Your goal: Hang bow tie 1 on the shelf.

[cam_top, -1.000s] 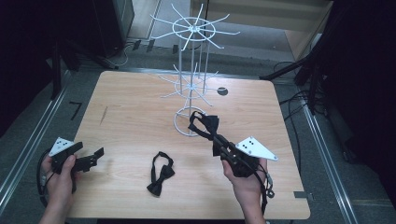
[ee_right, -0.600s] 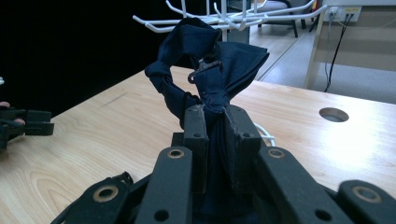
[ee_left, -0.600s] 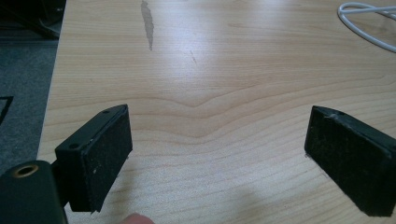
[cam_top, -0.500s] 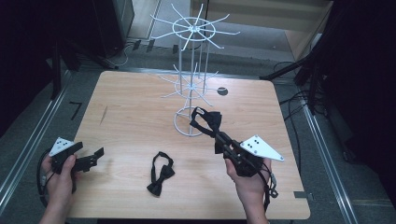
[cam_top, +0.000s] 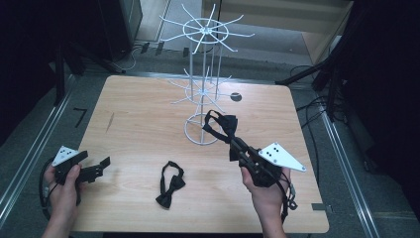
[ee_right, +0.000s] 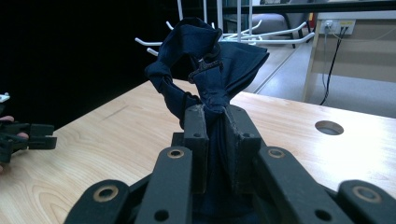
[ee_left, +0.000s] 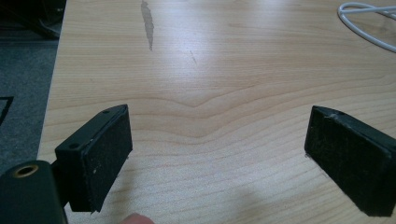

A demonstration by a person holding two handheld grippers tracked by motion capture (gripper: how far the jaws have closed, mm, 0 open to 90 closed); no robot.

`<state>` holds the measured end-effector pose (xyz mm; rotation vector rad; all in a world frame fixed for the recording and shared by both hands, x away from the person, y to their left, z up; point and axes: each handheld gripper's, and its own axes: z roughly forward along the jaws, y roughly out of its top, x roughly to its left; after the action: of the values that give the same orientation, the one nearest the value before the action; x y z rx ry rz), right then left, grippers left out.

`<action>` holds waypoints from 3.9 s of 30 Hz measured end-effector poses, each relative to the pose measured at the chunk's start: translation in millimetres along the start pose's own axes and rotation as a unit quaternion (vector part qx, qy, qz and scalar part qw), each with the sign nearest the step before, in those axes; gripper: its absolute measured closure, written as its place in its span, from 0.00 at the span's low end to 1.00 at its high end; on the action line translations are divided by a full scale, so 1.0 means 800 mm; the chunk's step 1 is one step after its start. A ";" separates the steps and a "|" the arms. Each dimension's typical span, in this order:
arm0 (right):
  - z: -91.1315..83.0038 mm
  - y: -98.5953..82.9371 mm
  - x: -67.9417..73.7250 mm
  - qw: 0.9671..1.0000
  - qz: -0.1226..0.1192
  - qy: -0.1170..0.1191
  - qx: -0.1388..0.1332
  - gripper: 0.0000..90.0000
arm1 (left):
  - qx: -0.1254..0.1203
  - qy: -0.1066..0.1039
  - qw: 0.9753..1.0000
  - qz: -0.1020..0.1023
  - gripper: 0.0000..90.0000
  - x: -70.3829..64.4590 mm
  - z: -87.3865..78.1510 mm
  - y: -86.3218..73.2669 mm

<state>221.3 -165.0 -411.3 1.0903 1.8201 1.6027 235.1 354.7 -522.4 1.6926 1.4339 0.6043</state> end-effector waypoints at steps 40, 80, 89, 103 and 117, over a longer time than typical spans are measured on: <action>0.019 0.009 -0.024 1.000 0.012 -0.023 -0.014 0.91 | 0.001 -0.001 1.000 0.001 0.09 0.000 0.000 0.000; 0.078 -0.014 -0.036 0.998 0.044 -0.029 0.019 0.91 | 0.000 -0.001 1.000 0.000 0.09 0.000 0.000 0.000; 0.086 -0.024 -0.037 0.998 0.041 -0.033 0.034 0.90 | 0.001 -0.001 1.000 0.001 0.09 0.000 0.000 0.000; 0.115 -0.023 -0.038 0.997 0.044 -0.047 0.039 0.90 | 0.000 -0.001 1.000 0.000 0.09 0.000 0.000 0.000; 0.121 -0.035 -0.036 0.997 0.044 -0.049 0.044 0.77 | 0.000 -0.002 1.000 0.000 0.09 0.000 0.000 0.000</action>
<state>306.8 -131.2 -462.5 1.2823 1.8156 1.5032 235.1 355.0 -522.5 1.6928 1.4310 0.6003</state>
